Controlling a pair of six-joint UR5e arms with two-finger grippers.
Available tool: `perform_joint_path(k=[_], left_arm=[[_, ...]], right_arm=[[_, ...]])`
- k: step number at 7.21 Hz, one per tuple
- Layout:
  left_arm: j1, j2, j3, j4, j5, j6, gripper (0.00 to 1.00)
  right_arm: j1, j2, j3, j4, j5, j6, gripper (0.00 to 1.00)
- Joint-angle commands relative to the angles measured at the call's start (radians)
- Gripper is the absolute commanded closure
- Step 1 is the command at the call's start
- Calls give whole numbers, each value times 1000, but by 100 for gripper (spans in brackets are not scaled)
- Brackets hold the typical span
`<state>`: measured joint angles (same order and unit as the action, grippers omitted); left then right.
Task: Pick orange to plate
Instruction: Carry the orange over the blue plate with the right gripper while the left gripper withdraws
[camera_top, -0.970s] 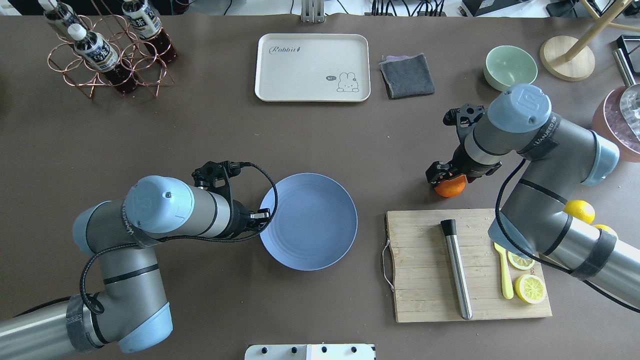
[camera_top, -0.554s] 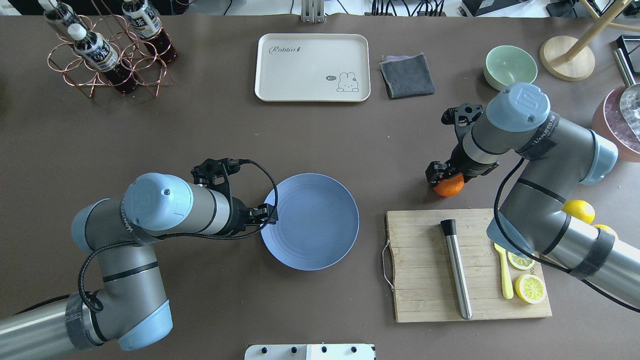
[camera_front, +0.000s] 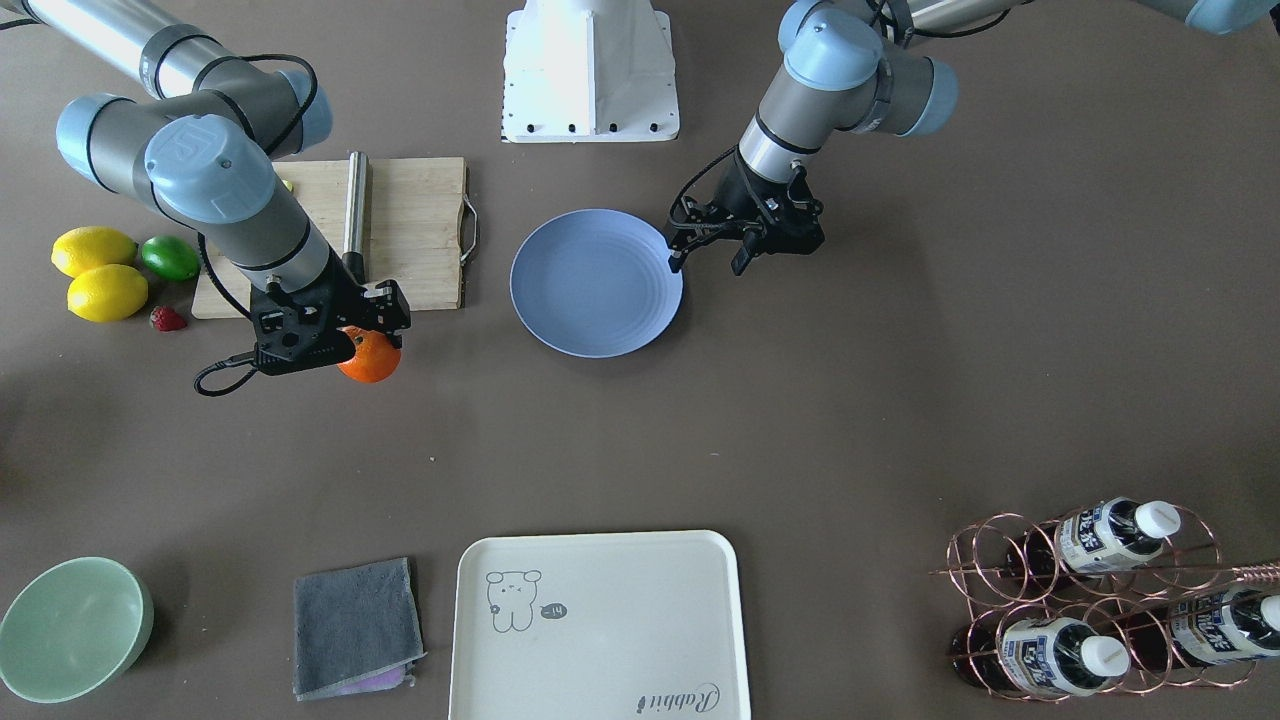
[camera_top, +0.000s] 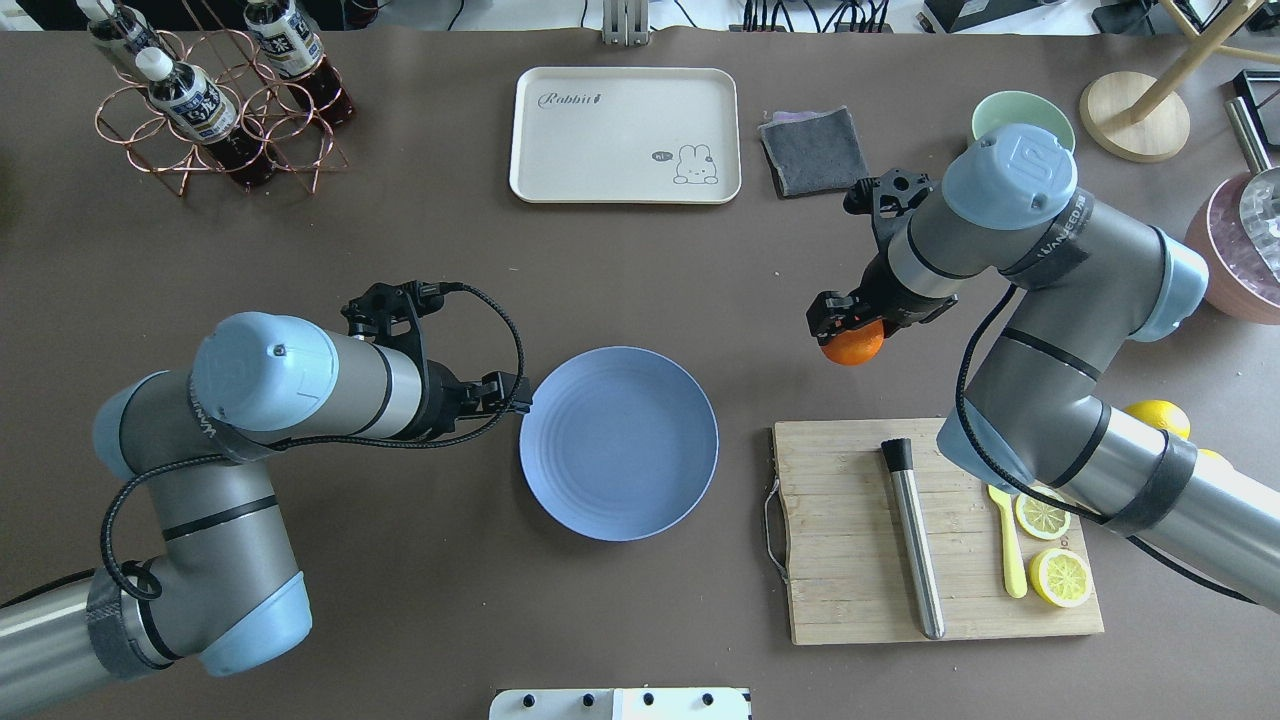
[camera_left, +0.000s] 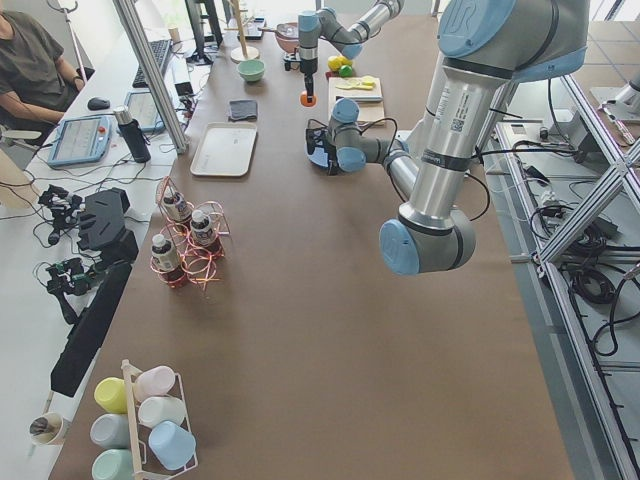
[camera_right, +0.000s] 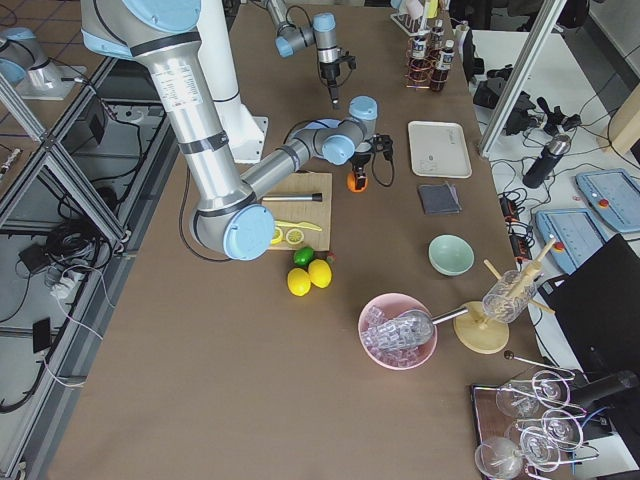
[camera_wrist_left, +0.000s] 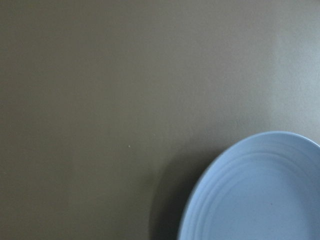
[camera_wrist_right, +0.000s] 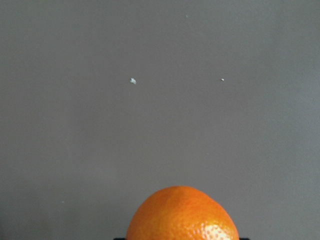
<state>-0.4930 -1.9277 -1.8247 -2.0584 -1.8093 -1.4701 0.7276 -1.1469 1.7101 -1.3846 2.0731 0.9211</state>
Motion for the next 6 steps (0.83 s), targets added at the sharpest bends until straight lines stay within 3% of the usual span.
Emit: perform_joint_path(k=[1,3,6], left_arm=[[-53,117,-56,-9,-10,142,4],[-149,177,-50,-19,-103,256,4],[-194,220,-38,-66,-131,316,4]], right_arm=[[-60,79,19,-2,-19,137,100],[-208,154,34,-11,-138,305,100],[-344,251,0,-76,-261,378,100]])
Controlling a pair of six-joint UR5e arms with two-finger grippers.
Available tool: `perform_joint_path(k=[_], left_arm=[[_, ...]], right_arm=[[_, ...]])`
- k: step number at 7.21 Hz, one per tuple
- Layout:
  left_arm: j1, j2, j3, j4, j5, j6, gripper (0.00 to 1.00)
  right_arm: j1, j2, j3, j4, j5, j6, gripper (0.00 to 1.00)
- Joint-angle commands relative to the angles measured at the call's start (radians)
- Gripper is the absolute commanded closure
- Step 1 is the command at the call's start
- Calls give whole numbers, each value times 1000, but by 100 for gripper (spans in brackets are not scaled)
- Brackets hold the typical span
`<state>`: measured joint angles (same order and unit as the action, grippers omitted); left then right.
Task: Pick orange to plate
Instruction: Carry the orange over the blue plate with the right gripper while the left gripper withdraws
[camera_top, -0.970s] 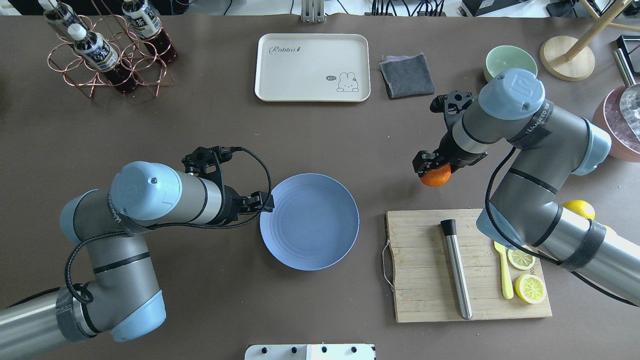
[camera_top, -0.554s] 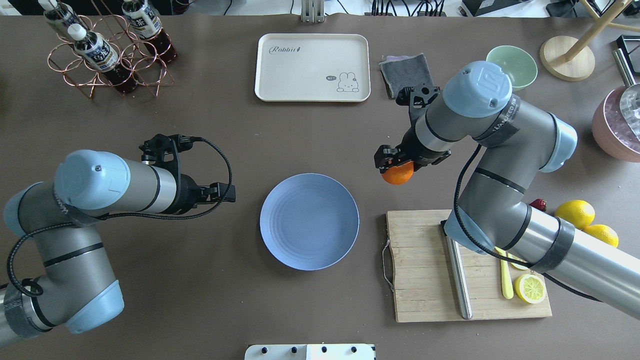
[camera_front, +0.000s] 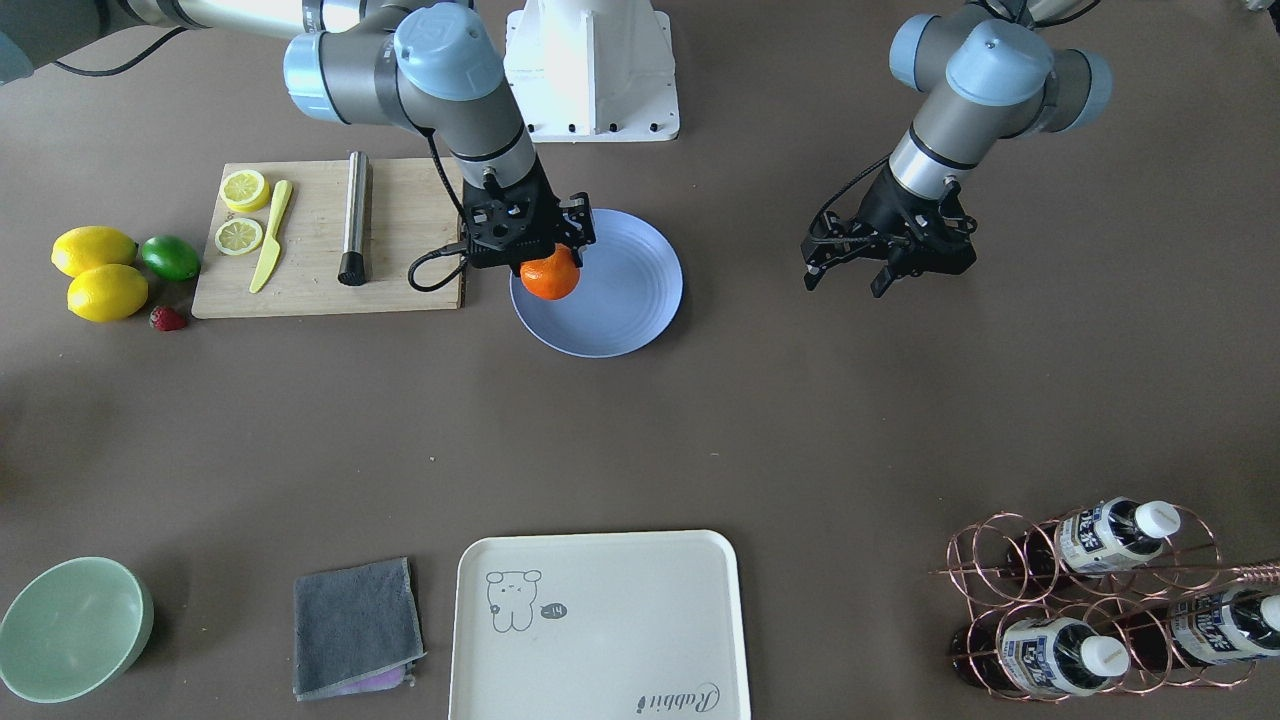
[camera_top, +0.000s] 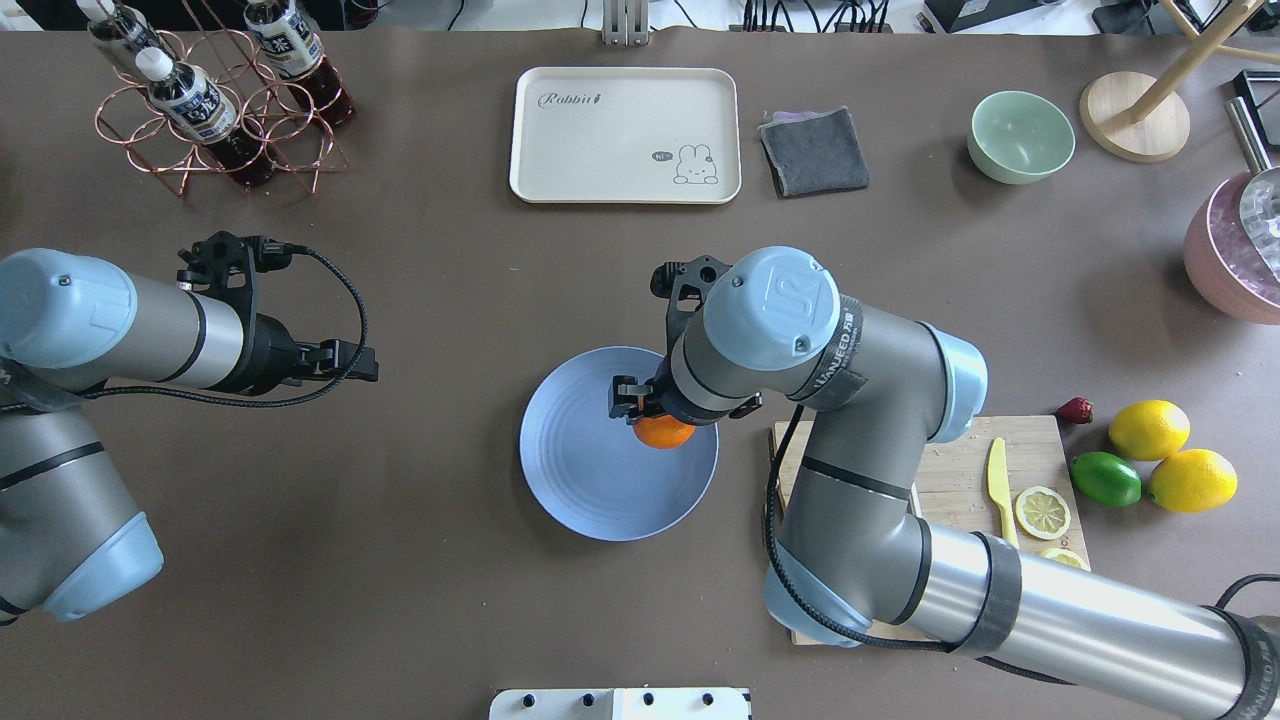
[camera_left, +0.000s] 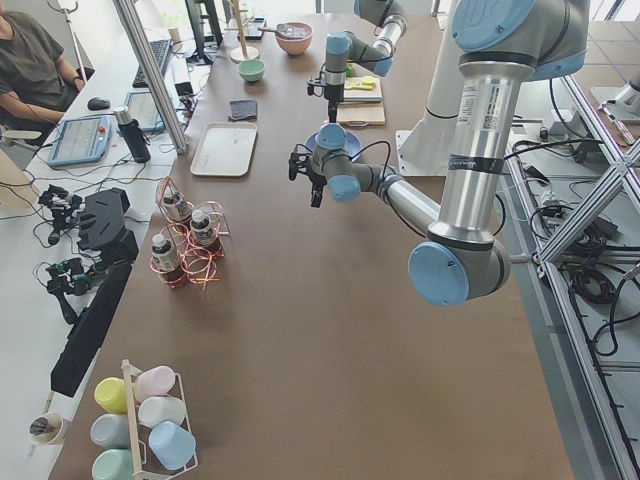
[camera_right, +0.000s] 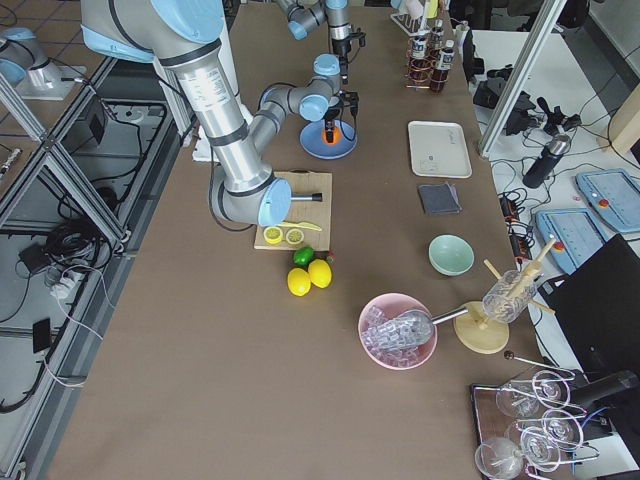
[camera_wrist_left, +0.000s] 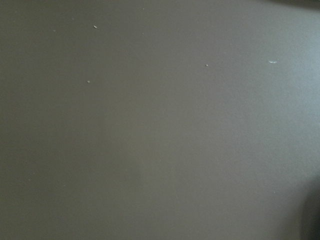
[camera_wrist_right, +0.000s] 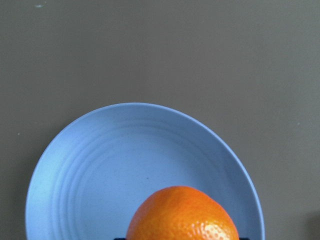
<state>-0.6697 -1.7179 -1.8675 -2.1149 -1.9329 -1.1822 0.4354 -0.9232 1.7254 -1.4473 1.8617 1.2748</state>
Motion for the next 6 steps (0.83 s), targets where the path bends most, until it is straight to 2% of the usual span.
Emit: perform_joint_path(k=[1,3,6], left_arm=[[-17,11,10,-10,-8,29,4],[-17,11,11,-10,-6,29,3],[-16,11,11,-10,-6,26,3]], right_arm=[[-58,38,-45,-10,-61,23,100],[-61,63,-88,-7,-65,23,100],[-64,63,-99,-4,-65,21,100]])
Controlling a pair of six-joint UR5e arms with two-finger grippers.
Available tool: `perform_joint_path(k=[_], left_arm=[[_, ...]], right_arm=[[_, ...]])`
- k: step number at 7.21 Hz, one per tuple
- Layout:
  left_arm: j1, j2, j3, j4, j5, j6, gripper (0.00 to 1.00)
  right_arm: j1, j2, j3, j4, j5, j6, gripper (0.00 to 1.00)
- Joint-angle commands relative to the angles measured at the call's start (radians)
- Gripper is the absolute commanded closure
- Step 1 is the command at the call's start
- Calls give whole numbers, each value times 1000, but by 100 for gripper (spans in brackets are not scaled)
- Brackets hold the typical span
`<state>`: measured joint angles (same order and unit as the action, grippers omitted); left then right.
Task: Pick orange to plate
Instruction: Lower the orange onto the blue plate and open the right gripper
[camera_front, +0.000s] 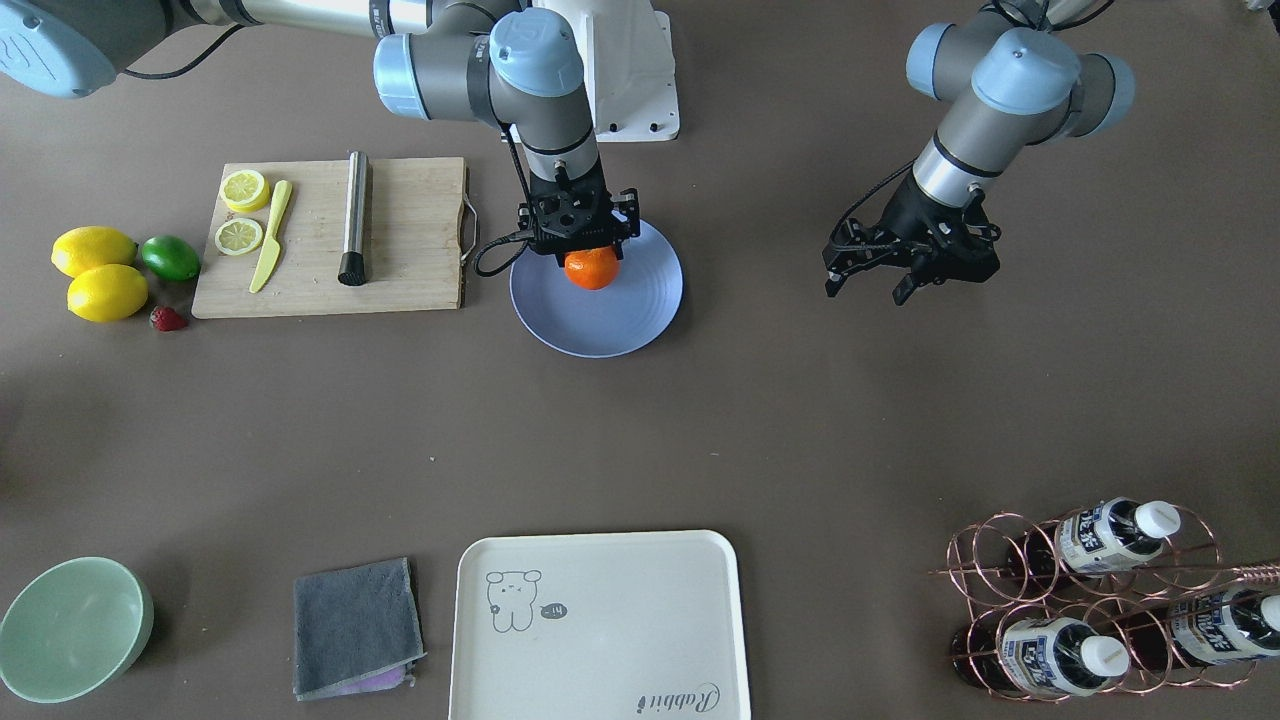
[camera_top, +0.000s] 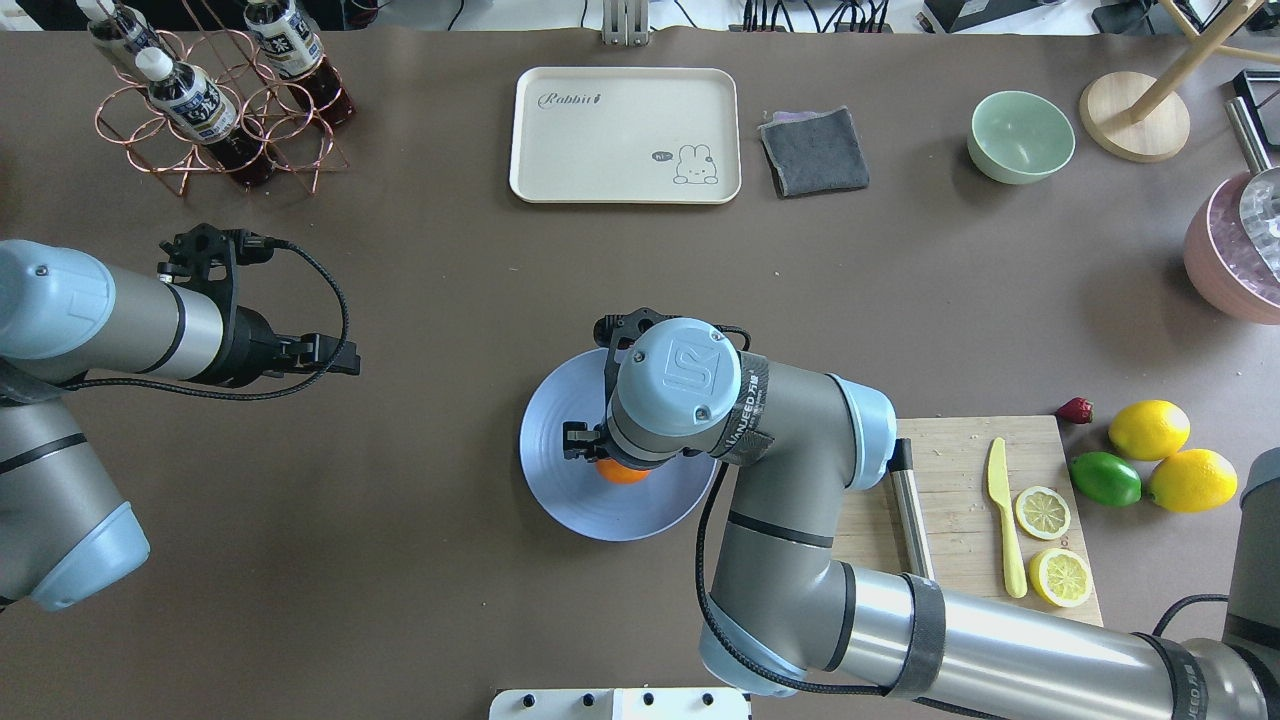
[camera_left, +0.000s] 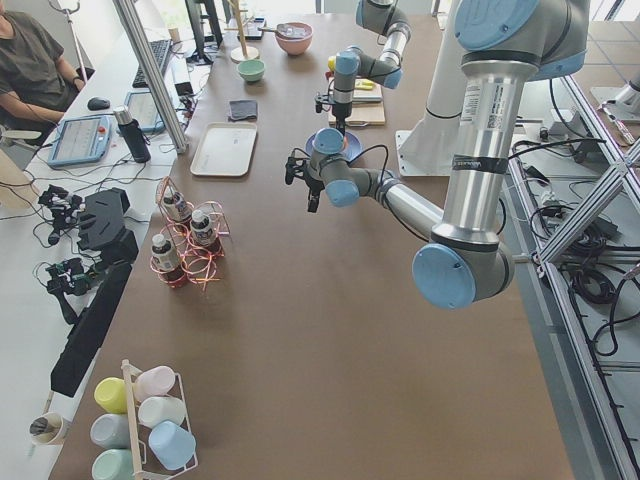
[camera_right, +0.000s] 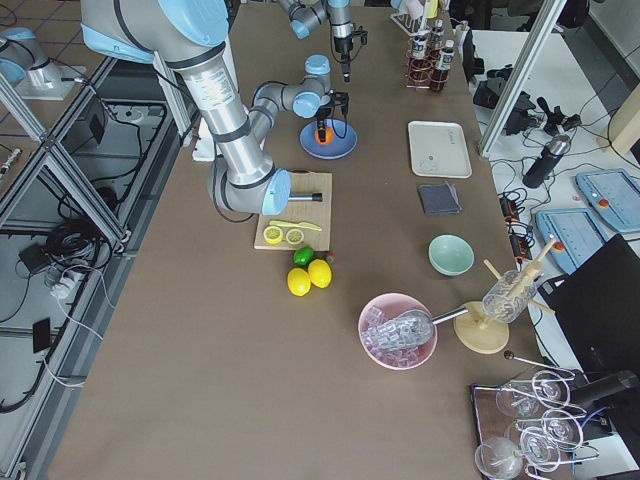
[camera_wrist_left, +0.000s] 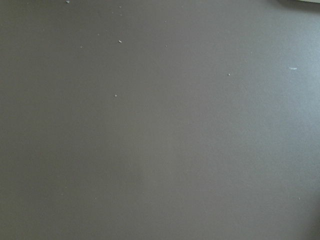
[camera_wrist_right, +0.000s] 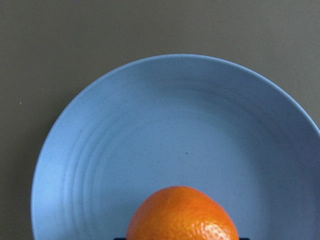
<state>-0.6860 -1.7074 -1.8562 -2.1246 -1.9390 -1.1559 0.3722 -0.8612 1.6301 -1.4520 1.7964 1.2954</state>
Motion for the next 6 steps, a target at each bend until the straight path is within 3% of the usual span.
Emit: perform_joint_path(k=[1,2,3,6], left_arm=[[0,0,-1,0,0,-1,3],[0,-1,0,0,0,1,3],[0,-1,-1,0,0,1,3],[-1,0,-4,5,-5,2,3]], right_arm=[[-4,1,-18,1,0,1,74],[-4,2,-19,2,0,1,61],[-4,2,-21,2,0,1,1],[25,-5,29,-7,9,-10,0]])
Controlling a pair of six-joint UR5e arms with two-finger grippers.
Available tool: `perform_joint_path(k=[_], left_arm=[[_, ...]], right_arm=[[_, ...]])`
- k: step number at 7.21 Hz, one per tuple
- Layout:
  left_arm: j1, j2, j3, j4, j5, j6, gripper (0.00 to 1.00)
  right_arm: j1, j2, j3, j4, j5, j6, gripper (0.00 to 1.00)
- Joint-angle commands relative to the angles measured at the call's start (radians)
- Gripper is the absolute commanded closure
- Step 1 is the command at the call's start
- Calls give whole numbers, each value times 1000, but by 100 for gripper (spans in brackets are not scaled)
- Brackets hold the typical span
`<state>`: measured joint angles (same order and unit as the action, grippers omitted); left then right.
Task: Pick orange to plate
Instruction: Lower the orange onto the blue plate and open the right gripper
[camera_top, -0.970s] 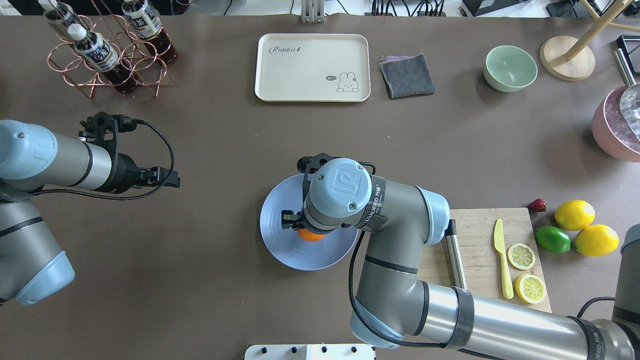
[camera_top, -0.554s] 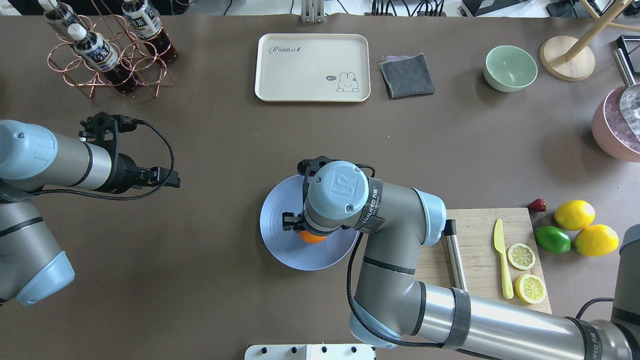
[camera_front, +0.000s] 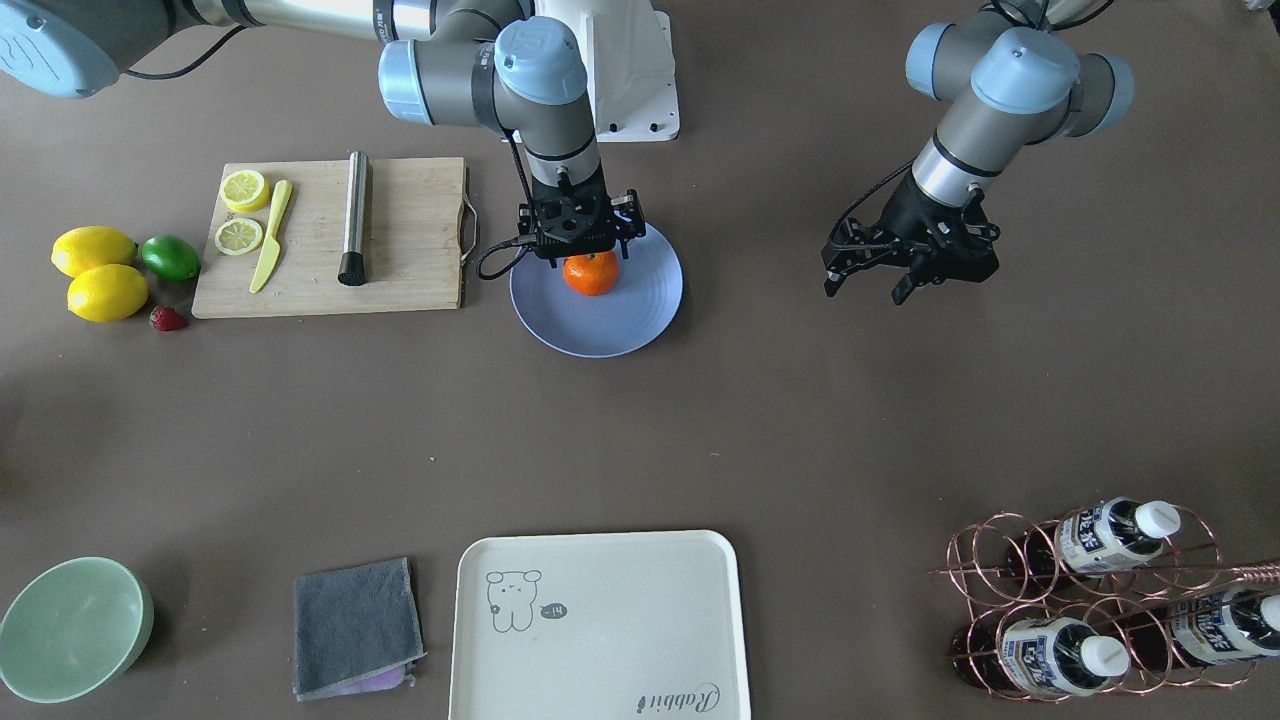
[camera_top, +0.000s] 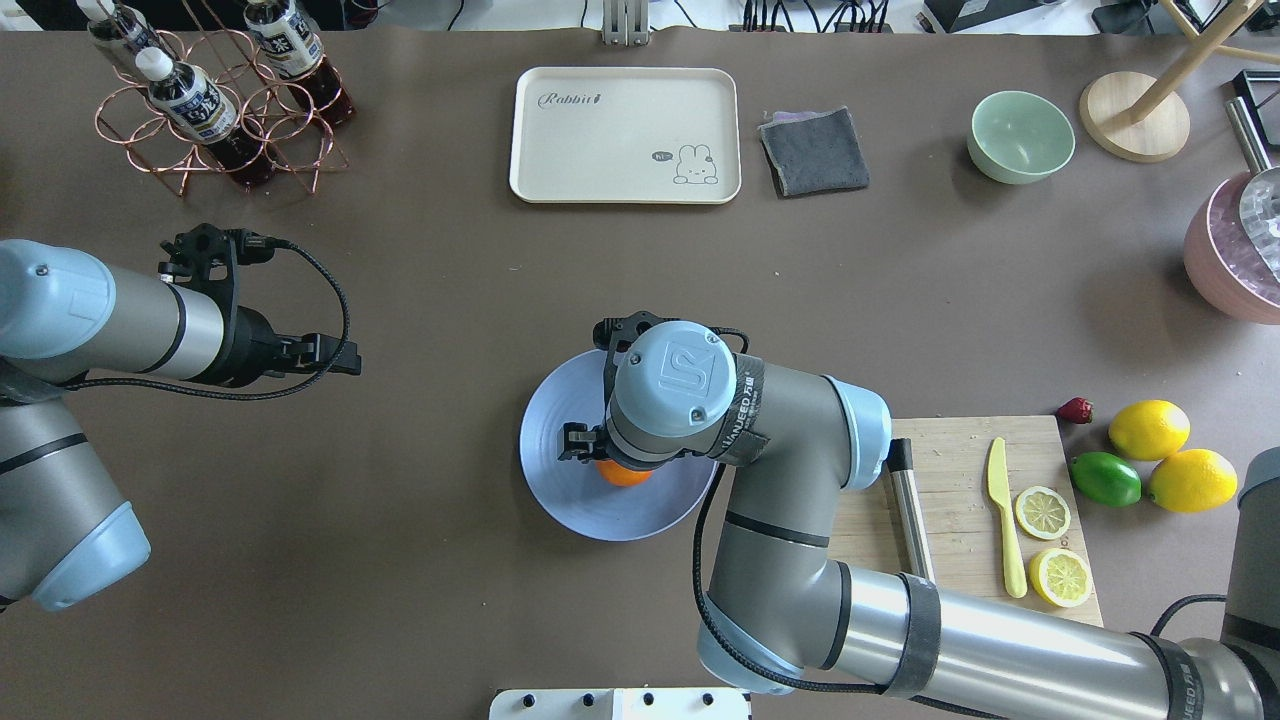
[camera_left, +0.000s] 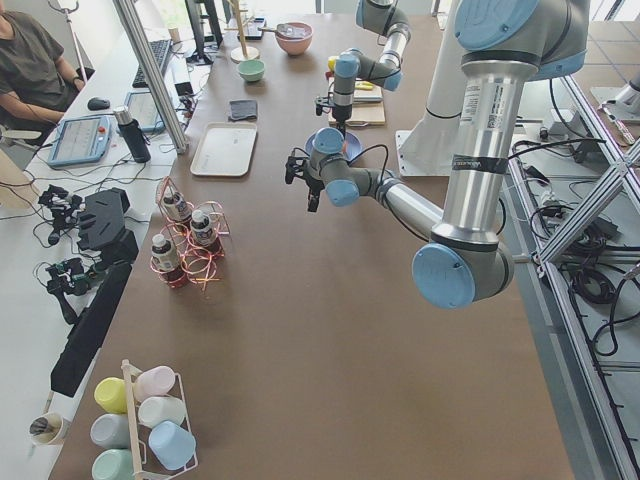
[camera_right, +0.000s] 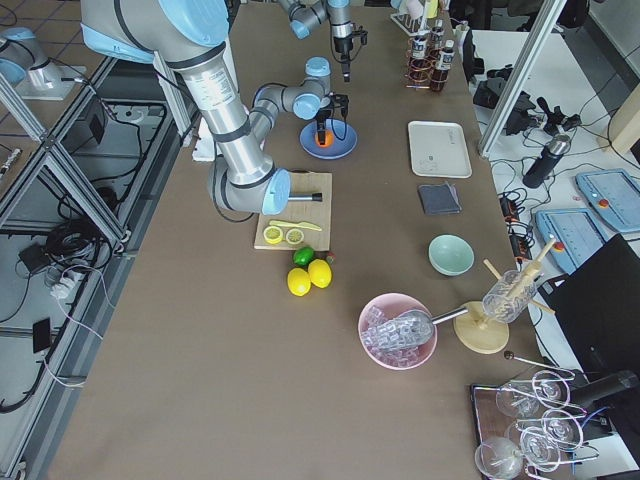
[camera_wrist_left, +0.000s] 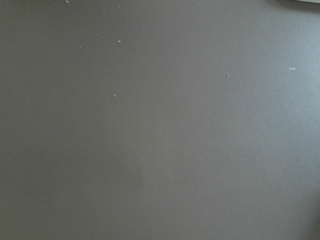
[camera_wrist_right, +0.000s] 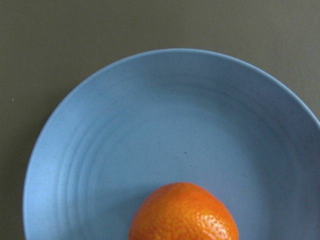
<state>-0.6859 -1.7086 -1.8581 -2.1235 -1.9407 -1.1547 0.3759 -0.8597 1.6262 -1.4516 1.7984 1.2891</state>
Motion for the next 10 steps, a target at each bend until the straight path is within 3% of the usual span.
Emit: perform_joint_path(k=[1,2,3,4,6,8,10], left_arm=[[-23,0,3,26,-41,3,3],[-87,1,2,74,-105,51,3],[-175,76,0,88,-177,163,3],[-246,136,2,92,-220,294,3],[-448,254,34,97,-398,506,3],[-584,386,42,96,-412,710,3],[-725,406,100,103,-429,841,3]], right_arm=[[76,-66,94,-12,42,-8,0],[177,-196,188,-10,140,-92,0],[301,-305,228,-10,245,-235,0],[431,-396,230,-10,347,-389,0],[677,-597,219,-12,484,-772,0],[882,-746,195,-82,501,-1137,0],[1059,-791,156,-217,499,-1460,0]])
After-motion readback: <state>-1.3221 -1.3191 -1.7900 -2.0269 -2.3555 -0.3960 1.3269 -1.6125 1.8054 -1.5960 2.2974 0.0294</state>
